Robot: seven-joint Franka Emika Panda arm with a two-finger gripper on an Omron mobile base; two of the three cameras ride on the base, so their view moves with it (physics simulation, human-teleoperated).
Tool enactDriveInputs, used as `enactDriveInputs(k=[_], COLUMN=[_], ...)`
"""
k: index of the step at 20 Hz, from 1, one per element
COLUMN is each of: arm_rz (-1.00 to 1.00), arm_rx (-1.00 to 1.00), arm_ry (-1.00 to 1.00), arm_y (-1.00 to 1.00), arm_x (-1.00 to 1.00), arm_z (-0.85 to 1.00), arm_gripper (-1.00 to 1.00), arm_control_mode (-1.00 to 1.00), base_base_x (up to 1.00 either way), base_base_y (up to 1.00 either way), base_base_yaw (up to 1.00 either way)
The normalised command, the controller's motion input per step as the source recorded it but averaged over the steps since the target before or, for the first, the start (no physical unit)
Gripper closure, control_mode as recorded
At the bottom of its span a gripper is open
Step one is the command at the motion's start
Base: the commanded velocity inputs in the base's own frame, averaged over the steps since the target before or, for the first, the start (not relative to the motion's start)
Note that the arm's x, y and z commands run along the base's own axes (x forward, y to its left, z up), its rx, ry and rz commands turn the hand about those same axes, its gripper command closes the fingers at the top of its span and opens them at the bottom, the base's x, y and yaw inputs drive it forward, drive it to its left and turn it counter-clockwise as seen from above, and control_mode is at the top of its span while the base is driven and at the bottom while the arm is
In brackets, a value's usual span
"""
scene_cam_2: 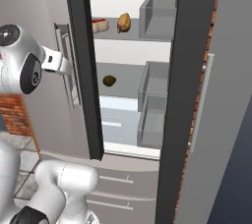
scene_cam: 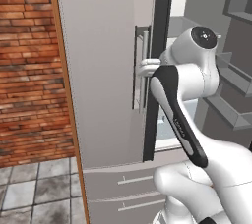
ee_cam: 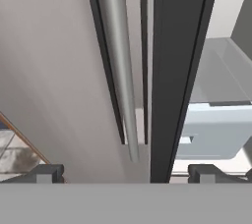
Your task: Gather the mushroom and avocado from the fridge and place them on a tray on the dining counter. Then gather the steak and chicken drumstick from the fridge and place them on the other tray.
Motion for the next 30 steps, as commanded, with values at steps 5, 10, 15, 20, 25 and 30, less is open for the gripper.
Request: enactDriveInputs(k=[5,10,15,20,25,30], arm_rz=[0.00,0.00,0.00,0.00,0.00,0.00], arm_rx=[0.00,0.00,0.00,0.00,0.00,0.00], arm_ry=[-0.01,-0.03,-0.08,-0.14,-0.08,0.00], arm_y=[-0.04,0.00,0.01,0.13,0.14,-0.01], arm_x=[0.32,0.39,0.19,0.13,0.06,0.01], arm_z=[0.00,-0.04,-0.02,-0.03,0.00,0.00], arm_gripper=[-1.00,-1.00,-1.00,-1.00,-1.00,-1.00], arm_control_mode=[-1.00,-1.00,-1.00,-1.00,-1.00,-1.00], base_base_x=[0.00,0.00,0.00,0.00,0.00,0.00], base_base_y=[0.00,0.00,0.00,0.00,0.00,0.00], base_base_yaw=[0.00,0.00,0.00,0.00,0.00,0.00])
